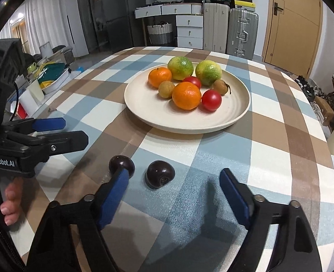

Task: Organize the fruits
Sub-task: 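Lower the right tool onto a dark plum and close its fingers, then grasp the other dark plum with the left tool while the right tool holds its plum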

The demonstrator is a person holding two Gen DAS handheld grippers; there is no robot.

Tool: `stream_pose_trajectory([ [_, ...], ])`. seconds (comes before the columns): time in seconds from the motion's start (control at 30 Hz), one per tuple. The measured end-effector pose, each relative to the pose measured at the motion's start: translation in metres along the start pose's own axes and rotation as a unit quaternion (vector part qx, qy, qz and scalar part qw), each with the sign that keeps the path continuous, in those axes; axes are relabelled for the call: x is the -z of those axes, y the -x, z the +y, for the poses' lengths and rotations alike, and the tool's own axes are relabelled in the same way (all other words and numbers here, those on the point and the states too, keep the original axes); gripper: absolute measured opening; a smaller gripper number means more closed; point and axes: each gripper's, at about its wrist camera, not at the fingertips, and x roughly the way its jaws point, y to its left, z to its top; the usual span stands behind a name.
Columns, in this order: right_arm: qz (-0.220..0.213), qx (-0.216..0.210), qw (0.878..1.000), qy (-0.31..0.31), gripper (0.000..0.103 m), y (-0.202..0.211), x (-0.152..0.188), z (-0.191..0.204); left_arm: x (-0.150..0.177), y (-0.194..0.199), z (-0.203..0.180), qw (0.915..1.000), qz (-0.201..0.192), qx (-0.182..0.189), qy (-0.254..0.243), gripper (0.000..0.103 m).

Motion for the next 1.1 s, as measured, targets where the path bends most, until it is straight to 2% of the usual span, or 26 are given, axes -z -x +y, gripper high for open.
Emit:
stream_pose_trajectory([
  [0.07,0.0,0.02,1.0,0.02,0.061,-0.001,-0.001,0.005,0.0,0.0,0.002,1.0,0.001,0.004,0.002,0.102],
  [0.13,0.003,0.034,0.998,0.05,0.055,-0.003,-0.001,0.014,0.0,-0.001,0.003,1.0,0.001,0.005,0.002,0.102],
  [0.27,0.015,0.029,0.997,0.067,0.033,-0.009,0.0,0.021,0.0,0.0,0.004,1.0,0.001,0.007,0.003,0.102],
  [0.33,0.011,0.018,0.998,0.054,0.027,-0.007,-0.002,0.018,0.0,0.002,0.004,1.0,0.0,0.008,0.002,0.102],
  [0.43,0.008,0.001,0.999,0.032,0.027,-0.004,-0.001,0.01,0.001,0.004,0.004,1.0,-0.003,0.008,0.0,0.102],
  [0.83,-0.015,-0.004,1.0,0.015,0.027,0.011,0.0,0.003,0.004,0.004,-0.007,0.9992,0.004,0.037,-0.013,0.102],
  [1.1,-0.026,-0.016,0.999,-0.014,0.027,0.019,0.005,-0.011,0.004,-0.013,-0.024,0.9985,0.032,0.034,-0.027,0.102],
])
